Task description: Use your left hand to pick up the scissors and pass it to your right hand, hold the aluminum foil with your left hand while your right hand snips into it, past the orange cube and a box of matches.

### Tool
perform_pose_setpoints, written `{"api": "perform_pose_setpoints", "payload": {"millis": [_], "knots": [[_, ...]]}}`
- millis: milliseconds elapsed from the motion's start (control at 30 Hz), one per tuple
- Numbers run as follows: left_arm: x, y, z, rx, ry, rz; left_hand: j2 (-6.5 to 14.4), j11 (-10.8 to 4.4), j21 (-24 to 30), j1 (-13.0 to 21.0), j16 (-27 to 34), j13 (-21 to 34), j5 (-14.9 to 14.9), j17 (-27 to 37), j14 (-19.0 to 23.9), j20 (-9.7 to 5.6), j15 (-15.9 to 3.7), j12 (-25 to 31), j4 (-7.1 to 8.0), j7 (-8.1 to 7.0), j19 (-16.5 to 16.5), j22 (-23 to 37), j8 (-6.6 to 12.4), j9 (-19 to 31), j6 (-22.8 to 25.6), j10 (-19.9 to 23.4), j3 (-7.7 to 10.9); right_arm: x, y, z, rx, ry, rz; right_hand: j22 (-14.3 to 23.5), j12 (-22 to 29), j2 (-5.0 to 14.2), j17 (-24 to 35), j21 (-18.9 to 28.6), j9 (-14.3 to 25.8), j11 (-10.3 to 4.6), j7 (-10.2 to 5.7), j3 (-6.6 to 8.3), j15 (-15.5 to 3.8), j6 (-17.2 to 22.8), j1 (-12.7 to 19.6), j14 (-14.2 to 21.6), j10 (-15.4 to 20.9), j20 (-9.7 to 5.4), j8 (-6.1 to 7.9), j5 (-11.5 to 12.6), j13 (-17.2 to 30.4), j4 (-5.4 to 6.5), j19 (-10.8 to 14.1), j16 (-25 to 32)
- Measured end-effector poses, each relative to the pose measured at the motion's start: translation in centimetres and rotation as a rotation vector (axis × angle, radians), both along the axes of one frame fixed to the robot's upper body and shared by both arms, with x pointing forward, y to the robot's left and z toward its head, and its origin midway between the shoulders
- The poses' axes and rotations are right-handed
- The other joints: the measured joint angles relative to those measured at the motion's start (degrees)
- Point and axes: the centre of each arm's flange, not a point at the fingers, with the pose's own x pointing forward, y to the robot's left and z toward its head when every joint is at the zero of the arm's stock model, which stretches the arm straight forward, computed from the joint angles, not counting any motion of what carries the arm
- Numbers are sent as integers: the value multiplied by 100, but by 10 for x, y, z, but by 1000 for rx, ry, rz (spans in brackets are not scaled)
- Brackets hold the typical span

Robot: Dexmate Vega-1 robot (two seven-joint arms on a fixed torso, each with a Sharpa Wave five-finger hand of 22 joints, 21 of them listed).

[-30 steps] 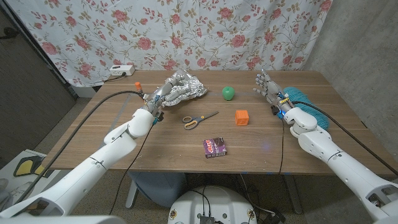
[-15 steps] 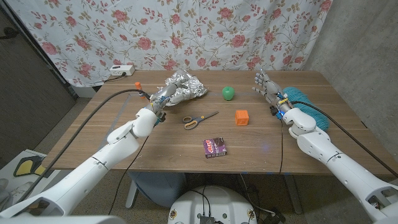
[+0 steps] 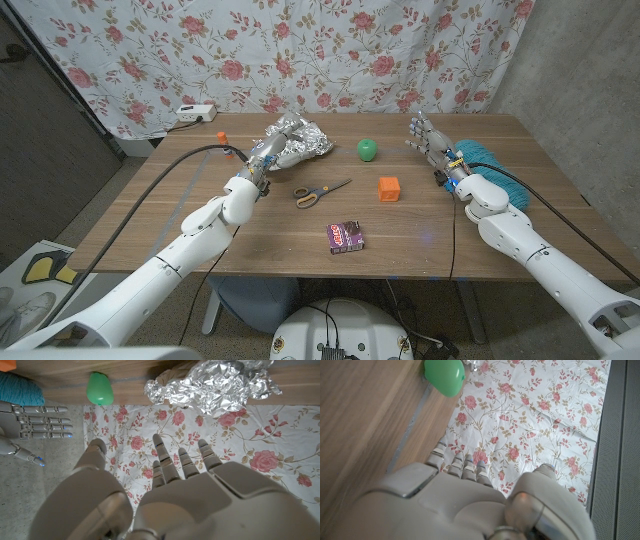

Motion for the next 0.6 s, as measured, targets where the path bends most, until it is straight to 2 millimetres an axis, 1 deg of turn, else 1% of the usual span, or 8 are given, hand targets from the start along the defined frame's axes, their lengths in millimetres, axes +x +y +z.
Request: {"api": "perform_pose_setpoints", "payload": {"millis": [67, 133, 267, 333, 367, 400, 600], "knots": [[0, -1, -1, 2, -6, 8, 0, -41, 0, 0, 4, 6, 0, 0, 29, 1, -28, 29, 0, -11, 1, 0, 0, 0, -28, 40, 0, 0, 0, 0, 1, 1, 2, 0, 0, 0, 0, 0, 0, 0, -53, 7, 0, 10, 0, 0, 0, 0, 0, 0, 0, -7, 0, 0], [-1, -2, -2, 1, -9, 10, 4, -89, 0, 64, 21, 26, 0, 0, 113, 7, -67, 43, 0, -10, 34, 0, 0, 3, -28, 89, 0, 0, 0, 0, 1, 1, 4, 0, 0, 0, 0, 0, 0, -27, -63, 7, 0, 0, 0, 0, -27, 0, 0, 0, 0, -7, 0, 0], [-2, -4, -2, 6, -16, 26, -12, -87, 0, 91, 21, 53, 0, 0, 132, 0, -87, 43, 0, -11, 41, 0, 0, 21, -28, 86, 0, 0, 0, -1, 0, 3, 5, 0, 0, 0, 0, 0, 0, -31, -62, 7, -31, 0, 0, -31, -31, 0, 0, -22, 1, -7, 0, 0], [-2, -6, -2, 12, -14, 36, -12, -49, 0, 91, 21, 68, 0, 0, 79, 0, -36, 16, 24, -9, 41, 0, 0, 28, -30, 42, -24, 0, -1, -1, 0, 5, 5, 0, 0, 22, -1, 0, 0, -30, -62, 7, -2, 0, 22, -60, -31, 0, 0, -22, 1, -7, 0, 0], [-3, -6, -2, 13, -14, 36, -12, -68, 0, 91, 16, 76, 0, 0, 72, 0, -25, 15, 23, 10, 41, 0, 0, 29, -49, 21, -23, 1, -1, -1, 0, 5, 5, 0, 0, 30, -1, 0, 0, -30, -62, 7, -1, 0, 30, -61, -31, 0, 0, -22, 7, -7, 0, 0], [-2, -8, -3, 21, -8, 46, -12, -48, 0, 91, 16, 79, 0, 0, 89, 0, -8, 15, 23, 10, 41, 0, 0, 24, -48, 3, -24, 1, -1, -2, -1, 7, 6, 0, 0, 30, -1, 0, 0, -30, -62, 7, -1, 0, 30, -61, -31, 0, 0, -22, 11, -7, 0, 0], [-2, -11, -3, 43, -9, 72, -36, -34, 0, 115, 16, 96, 0, 0, 144, 31, -60, 16, 41, -13, 72, -1, 33, 14, -26, 19, -41, 1, -1, -3, -1, 11, 9, 0, 0, 30, -1, 0, 0, -30, -62, 30, -1, 0, 30, -61, -31, 0, 0, -21, 19, -30, 0, 0]]}}
